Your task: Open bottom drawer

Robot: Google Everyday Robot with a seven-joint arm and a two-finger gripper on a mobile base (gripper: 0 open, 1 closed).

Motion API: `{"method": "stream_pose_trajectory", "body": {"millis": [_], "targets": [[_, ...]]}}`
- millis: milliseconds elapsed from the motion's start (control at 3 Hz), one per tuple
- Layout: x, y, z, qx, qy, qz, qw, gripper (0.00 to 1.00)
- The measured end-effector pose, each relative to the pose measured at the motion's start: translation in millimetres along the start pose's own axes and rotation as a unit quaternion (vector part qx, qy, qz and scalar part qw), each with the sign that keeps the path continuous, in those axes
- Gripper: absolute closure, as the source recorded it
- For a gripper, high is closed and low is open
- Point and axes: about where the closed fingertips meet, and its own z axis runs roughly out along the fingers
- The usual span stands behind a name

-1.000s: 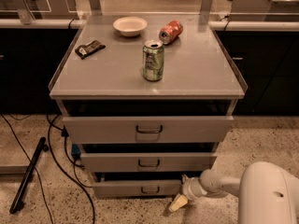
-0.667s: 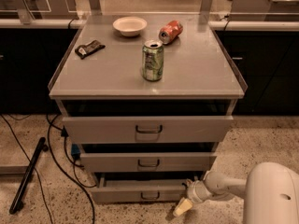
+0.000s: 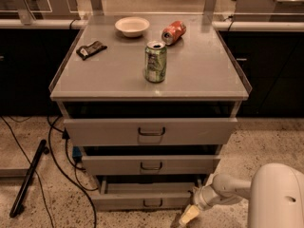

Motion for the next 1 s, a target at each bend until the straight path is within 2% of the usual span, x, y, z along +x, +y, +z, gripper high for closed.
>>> {"method": "stream_pose_trajectory", "body": {"millis": [333,667,1000], "targets": [[9,12,-3,-0.044,0.025,0.019,0.9985,0.00],[18,25,-7,-0.088,0.056,0.034,0.9940,0.00],[19,30,-8,-0.097,0.059,0.035,0.9929,0.00]]}}
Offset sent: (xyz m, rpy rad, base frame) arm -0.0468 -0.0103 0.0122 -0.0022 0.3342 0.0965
